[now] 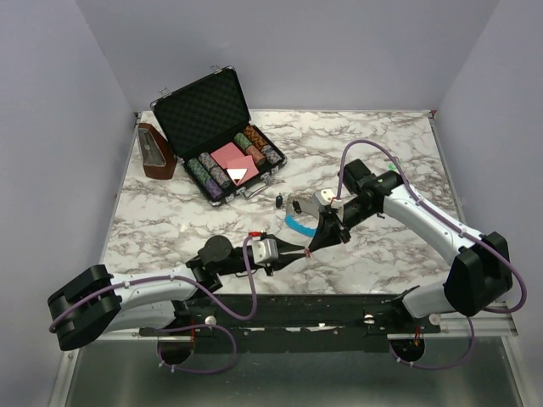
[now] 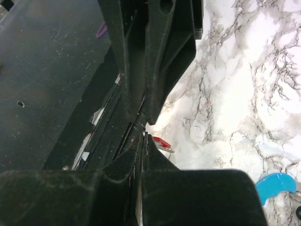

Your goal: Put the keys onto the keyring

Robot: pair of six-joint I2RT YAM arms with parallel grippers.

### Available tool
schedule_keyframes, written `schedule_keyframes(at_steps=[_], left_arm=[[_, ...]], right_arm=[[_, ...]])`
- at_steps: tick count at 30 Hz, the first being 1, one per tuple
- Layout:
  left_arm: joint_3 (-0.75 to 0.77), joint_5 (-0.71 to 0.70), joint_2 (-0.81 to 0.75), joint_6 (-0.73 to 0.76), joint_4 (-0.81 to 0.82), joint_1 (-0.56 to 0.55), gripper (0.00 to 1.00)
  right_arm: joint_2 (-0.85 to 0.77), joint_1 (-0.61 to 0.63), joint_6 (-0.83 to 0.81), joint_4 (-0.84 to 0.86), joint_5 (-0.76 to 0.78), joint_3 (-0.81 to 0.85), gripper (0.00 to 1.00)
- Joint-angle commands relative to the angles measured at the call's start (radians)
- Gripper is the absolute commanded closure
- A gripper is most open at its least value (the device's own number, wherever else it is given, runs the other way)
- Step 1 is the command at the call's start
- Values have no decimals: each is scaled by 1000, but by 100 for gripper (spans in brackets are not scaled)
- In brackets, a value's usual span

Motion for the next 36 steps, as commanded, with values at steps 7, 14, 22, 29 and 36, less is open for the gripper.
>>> schedule_keyframes(at_steps=[7, 14, 22, 29, 36], left_arm=[[-11, -71, -4, 19, -15, -1, 72], [-4, -31, 22, 5, 8, -1, 73], [6, -7, 54, -15, 33, -1, 74], [10, 9, 74, -27, 63, -1, 74], [1, 7, 66, -27, 76, -1, 74]], right_arm=[[-21, 8, 19, 2, -10, -15, 93], [-20, 8, 28, 11, -15, -16, 93], [-18, 8, 41, 21, -19, -19, 93], [-20, 8, 58, 37, -19, -28, 93], [-20, 8, 73, 53, -13, -36, 93]])
